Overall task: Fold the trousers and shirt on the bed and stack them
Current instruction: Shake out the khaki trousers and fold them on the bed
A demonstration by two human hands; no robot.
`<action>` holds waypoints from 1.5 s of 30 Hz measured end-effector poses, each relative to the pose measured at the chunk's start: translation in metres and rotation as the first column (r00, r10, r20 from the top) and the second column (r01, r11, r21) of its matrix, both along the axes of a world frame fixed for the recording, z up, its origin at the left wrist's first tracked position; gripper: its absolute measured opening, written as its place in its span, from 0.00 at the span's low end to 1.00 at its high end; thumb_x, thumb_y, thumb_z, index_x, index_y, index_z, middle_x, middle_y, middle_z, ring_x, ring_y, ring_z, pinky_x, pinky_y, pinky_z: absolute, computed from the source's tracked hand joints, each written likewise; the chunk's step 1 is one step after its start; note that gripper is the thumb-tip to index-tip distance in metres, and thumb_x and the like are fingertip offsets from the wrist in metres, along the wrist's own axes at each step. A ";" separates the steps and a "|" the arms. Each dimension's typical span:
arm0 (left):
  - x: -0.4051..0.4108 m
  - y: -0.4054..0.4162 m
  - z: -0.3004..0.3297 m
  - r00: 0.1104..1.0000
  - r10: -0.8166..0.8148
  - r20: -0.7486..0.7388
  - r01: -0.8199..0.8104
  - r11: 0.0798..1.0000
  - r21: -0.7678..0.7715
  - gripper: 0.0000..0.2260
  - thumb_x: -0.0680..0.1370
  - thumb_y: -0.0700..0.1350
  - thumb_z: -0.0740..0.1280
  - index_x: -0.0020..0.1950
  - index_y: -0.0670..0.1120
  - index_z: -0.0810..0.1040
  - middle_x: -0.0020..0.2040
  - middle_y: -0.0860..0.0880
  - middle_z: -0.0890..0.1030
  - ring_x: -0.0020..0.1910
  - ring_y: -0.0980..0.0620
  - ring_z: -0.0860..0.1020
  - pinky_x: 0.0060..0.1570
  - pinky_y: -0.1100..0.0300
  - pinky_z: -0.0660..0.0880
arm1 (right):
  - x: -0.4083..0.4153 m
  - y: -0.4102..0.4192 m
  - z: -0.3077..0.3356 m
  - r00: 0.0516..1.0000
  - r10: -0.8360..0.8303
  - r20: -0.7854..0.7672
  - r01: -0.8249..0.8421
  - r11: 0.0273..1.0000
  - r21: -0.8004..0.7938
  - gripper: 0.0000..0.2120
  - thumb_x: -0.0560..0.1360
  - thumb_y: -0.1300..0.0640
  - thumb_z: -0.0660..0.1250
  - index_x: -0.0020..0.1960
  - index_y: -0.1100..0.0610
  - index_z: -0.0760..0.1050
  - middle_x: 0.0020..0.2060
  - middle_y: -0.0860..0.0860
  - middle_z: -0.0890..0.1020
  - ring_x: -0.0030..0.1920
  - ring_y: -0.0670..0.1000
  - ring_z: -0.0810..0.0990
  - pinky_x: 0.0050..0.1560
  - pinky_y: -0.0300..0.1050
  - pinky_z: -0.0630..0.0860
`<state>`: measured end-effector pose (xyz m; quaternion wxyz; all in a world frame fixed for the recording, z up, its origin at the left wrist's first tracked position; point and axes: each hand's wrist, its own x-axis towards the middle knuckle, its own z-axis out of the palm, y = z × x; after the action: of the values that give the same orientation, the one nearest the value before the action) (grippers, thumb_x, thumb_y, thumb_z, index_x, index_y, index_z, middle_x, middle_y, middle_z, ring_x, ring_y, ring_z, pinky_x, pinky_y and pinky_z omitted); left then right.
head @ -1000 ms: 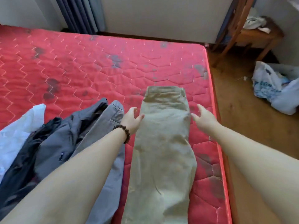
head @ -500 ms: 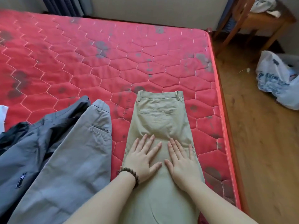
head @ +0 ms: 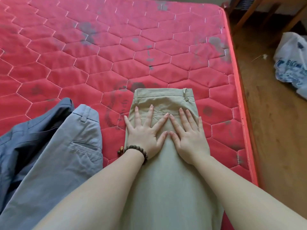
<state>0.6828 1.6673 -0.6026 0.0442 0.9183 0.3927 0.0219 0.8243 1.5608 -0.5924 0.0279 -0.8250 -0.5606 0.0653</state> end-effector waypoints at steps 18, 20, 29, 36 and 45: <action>-0.113 -0.163 0.019 0.983 -0.113 -0.143 0.090 0.983 -0.161 0.27 0.79 0.56 0.46 0.75 0.55 0.38 0.79 0.47 0.43 0.77 0.45 0.42 0.73 0.44 0.36 | -0.167 -0.150 0.015 0.992 -0.123 -0.031 0.122 0.992 -0.025 0.27 0.77 0.49 0.52 0.73 0.55 0.66 0.73 0.56 0.66 0.74 0.56 0.63 0.73 0.65 0.54; -0.148 -0.200 0.025 0.984 -0.119 -0.130 0.094 0.979 -0.180 0.27 0.78 0.56 0.49 0.77 0.53 0.51 0.78 0.45 0.53 0.77 0.43 0.52 0.72 0.44 0.46 | -0.194 -0.193 0.011 0.993 -0.099 -0.065 0.095 0.994 -0.058 0.28 0.76 0.47 0.53 0.74 0.54 0.64 0.73 0.56 0.65 0.75 0.56 0.61 0.71 0.64 0.55; -0.273 -0.283 0.029 0.994 -0.019 -0.110 -0.018 0.946 -0.323 0.28 0.80 0.56 0.52 0.77 0.52 0.46 0.77 0.47 0.38 0.77 0.46 0.39 0.74 0.55 0.36 | -0.231 -0.301 0.020 0.968 -0.248 -0.025 0.240 0.954 -0.178 0.30 0.78 0.42 0.47 0.76 0.53 0.57 0.77 0.56 0.52 0.77 0.54 0.49 0.73 0.63 0.48; -0.310 -0.366 0.045 0.995 -0.018 -0.102 -0.016 0.945 -0.326 0.28 0.77 0.55 0.52 0.75 0.46 0.62 0.75 0.35 0.57 0.75 0.39 0.56 0.74 0.47 0.53 | -0.322 -0.350 0.030 0.987 -0.118 -0.111 0.092 0.973 -0.209 0.28 0.76 0.42 0.51 0.75 0.48 0.61 0.75 0.54 0.61 0.75 0.56 0.58 0.70 0.67 0.51; -0.393 -0.448 0.059 0.998 -0.048 -0.036 0.036 0.960 -0.276 0.30 0.65 0.36 0.76 0.66 0.39 0.75 0.68 0.39 0.73 0.65 0.39 0.74 0.60 0.45 0.74 | -0.370 -0.454 0.041 0.926 -0.316 -0.205 0.258 0.929 -0.264 0.29 0.82 0.44 0.48 0.78 0.49 0.41 0.75 0.53 0.33 0.75 0.51 0.32 0.76 0.52 0.39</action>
<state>0.2896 1.2190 -0.5436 0.1637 0.9116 0.3732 -0.0532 0.4547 1.1068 -0.5513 0.0092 -0.8817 -0.4137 0.2265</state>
